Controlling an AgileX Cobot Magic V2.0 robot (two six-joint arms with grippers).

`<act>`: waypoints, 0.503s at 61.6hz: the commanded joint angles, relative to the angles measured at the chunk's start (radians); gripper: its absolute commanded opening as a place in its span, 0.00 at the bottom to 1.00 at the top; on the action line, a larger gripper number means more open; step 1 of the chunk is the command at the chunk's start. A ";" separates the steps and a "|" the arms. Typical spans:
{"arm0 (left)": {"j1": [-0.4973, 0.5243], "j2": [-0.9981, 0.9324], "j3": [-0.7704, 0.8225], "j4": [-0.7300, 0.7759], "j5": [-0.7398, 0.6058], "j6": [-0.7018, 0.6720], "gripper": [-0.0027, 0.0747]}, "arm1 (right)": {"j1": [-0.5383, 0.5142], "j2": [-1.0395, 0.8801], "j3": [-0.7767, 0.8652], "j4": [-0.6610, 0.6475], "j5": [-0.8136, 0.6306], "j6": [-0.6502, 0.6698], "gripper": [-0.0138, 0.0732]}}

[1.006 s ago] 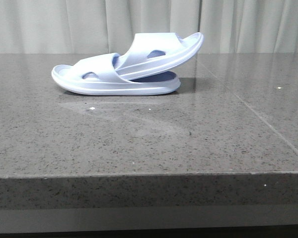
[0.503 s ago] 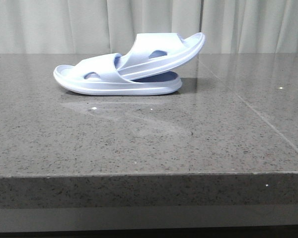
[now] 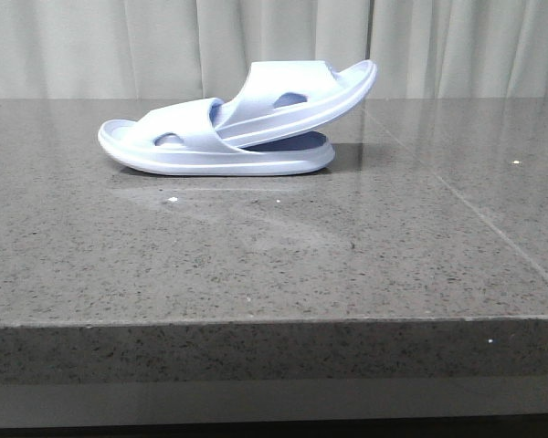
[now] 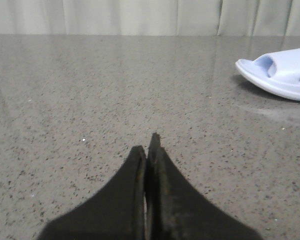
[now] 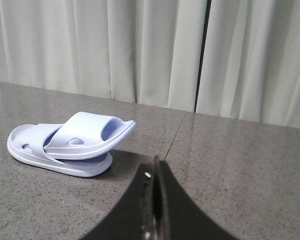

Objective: Insert blue slippers together front up

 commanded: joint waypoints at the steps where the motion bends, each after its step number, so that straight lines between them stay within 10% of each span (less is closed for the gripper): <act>1: 0.028 -0.018 0.004 -0.027 -0.135 0.001 0.01 | 0.001 0.011 -0.023 0.009 -0.077 -0.001 0.03; 31: 0.046 -0.016 0.037 -0.046 -0.192 0.001 0.01 | 0.001 0.011 -0.023 0.009 -0.077 -0.001 0.03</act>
